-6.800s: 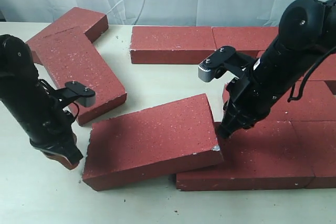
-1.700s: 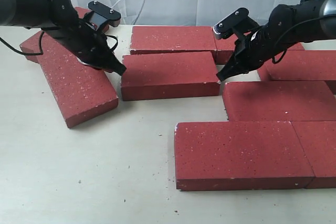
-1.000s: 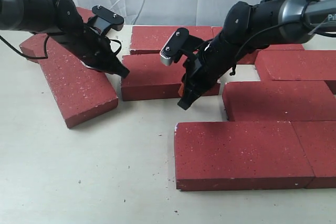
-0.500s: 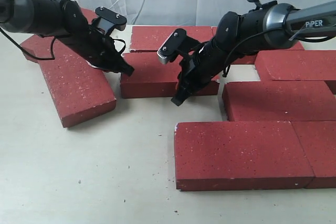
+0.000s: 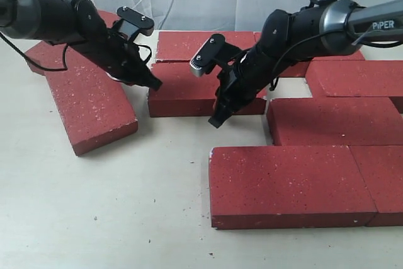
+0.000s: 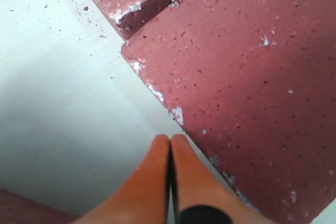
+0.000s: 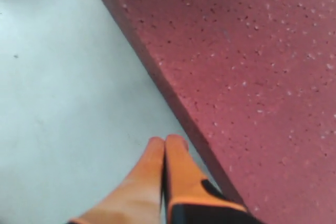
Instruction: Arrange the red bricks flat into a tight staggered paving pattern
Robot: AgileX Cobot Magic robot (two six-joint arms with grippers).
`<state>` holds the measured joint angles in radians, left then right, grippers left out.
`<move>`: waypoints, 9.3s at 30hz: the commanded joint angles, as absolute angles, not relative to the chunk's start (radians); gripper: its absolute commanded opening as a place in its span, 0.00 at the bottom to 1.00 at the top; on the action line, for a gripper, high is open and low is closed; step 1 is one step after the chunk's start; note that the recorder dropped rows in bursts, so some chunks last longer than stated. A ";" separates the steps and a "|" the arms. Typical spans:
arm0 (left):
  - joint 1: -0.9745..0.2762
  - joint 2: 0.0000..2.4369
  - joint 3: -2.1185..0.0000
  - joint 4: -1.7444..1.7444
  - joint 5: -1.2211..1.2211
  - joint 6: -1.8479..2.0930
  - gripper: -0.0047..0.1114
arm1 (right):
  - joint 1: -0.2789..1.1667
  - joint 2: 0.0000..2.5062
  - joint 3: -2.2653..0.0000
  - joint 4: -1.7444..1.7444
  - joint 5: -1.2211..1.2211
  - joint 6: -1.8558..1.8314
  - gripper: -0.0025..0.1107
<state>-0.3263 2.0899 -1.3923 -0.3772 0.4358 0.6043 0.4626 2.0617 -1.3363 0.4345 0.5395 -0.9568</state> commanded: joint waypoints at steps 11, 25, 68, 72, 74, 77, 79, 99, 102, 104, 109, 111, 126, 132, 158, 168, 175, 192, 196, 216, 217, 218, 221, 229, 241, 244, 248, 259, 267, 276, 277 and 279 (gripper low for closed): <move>-0.330 2.124 -1.398 -0.398 0.394 0.605 0.04 | 0.413 1.997 -1.342 0.336 0.641 -0.843 0.01; -0.372 2.166 -1.429 -0.415 0.381 0.609 0.04 | 0.407 1.999 -1.342 0.319 0.729 -0.858 0.01; -0.487 2.277 -1.556 -0.537 0.361 0.611 0.04 | 0.140 1.889 -1.270 0.345 0.520 -0.634 0.01; -0.498 2.282 -1.564 -0.538 0.353 0.611 0.04 | 0.140 1.889 -1.270 0.342 0.518 -0.634 0.01; -0.501 2.284 -1.570 -0.543 0.342 0.611 0.04 | 0.140 1.889 -1.270 0.342 0.518 -0.634 0.01; -0.512 2.284 -1.587 -0.550 0.348 0.611 0.04 | 0.140 1.889 -1.270 0.342 0.518 -0.634 0.01; -0.514 2.284 -1.599 -0.550 0.348 0.609 0.04 | 0.140 1.889 -1.270 0.342 0.518 -0.634 0.01; -0.560 2.378 -1.706 -0.572 0.427 0.613 0.04 | 0.140 1.889 -1.270 0.343 0.516 -0.634 0.01; -0.552 2.378 -1.706 -0.537 0.440 0.610 0.04 | 0.140 1.889 -1.270 0.349 0.516 -0.634 0.01; -0.538 2.376 -1.706 -0.496 0.466 0.598 0.04 | 0.140 1.889 -1.270 0.349 0.516 -0.634 0.01; -0.494 2.346 -1.706 -0.442 0.533 0.536 0.04 | 0.140 1.889 -1.270 0.358 0.512 -0.634 0.01; -0.477 2.327 -1.706 -0.416 0.551 0.519 0.04 | 0.140 1.889 -1.270 0.369 0.510 -0.634 0.01; -0.369 2.047 -1.668 0.014 0.806 0.281 0.04 | 0.141 1.894 -1.270 0.470 0.514 -0.670 0.01; -0.322 1.914 -1.511 0.014 0.793 0.267 0.04 | 0.162 1.894 -1.270 0.611 0.554 -0.819 0.01; -0.086 1.485 -0.858 -0.006 0.470 0.209 0.04 | 0.482 1.894 -1.272 0.667 0.419 -0.914 0.01; -0.009 1.481 -0.803 -0.006 0.506 0.220 0.04 | 0.558 1.899 -1.308 0.681 0.409 -0.914 0.01; -0.009 1.481 -0.803 0.000 0.549 0.247 0.04 | 0.560 1.977 -1.464 0.687 0.496 -0.882 0.01; -0.009 1.671 -0.772 -0.040 0.254 0.247 0.04 | 0.657 2.359 -1.995 0.174 0.616 -0.428 0.01; -0.009 1.690 -0.772 -0.042 0.230 0.247 0.04 | 0.659 2.456 -2.123 0.174 0.657 -0.409 0.01; -0.102 1.751 -0.850 -0.165 0.231 0.247 0.04 | 0.728 2.573 -2.314 0.240 0.800 -0.458 0.01; -0.117 1.749 -0.853 -0.162 0.240 0.247 0.04 | 0.728 2.573 -2.332 0.237 0.836 -0.458 0.01; -0.127 1.747 -0.855 -0.162 0.251 0.247 0.04 | 0.728 2.573 -2.346 0.235 0.865 -0.458 0.01; -0.166 1.713 -0.866 -0.158 0.322 0.247 0.04 | 0.728 2.573 -2.401 0.206 0.963 -0.461 0.01; -0.245 1.612 -0.866 -0.160 0.443 0.249 0.04 | 0.709 2.545 -2.469 0.011 1.151 -0.457 0.01; -0.356 1.618 -0.866 -0.144 0.446 0.300 0.04 | 0.634 2.521 -2.465 -0.077 1.221 -0.477 0.01; -0.316 1.584 -0.866 -0.067 0.401 0.292 0.04 | 0.628 2.474 -2.447 -0.032 1.221 -0.414 0.01; -0.176 1.570 -0.866 -0.109 0.229 0.279 0.04 | 0.628 2.399 -2.363 0.086 1.221 -0.420 0.01; -0.123 1.905 -1.174 -0.118 0.159 0.295 0.04 | 0.671 2.063 -1.661 0.482 1.215 -0.769 0.01; -0.123 2.033 -1.304 -0.116 0.253 0.299 0.04 | 0.720 2.055 -1.487 0.466 1.035 -0.856 0.01; -0.174 2.114 -1.363 -0.119 0.299 0.325 0.04 | 0.720 2.055 -1.487 0.466 1.010 -0.856 0.01; -0.177 2.117 -1.364 -0.119 0.299 0.325 0.04 | 0.720 2.059 -1.487 0.471 1.008 -0.859 0.01; -0.181 2.119 -1.366 -0.114 0.323 0.325 0.04 | 0.720 2.071 -1.487 0.471 1.002 -0.861 0.01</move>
<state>-0.1703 2.1086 -1.3621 -0.1111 0.2884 0.3226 0.7184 2.0607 -1.4913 0.4682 1.0175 -0.8483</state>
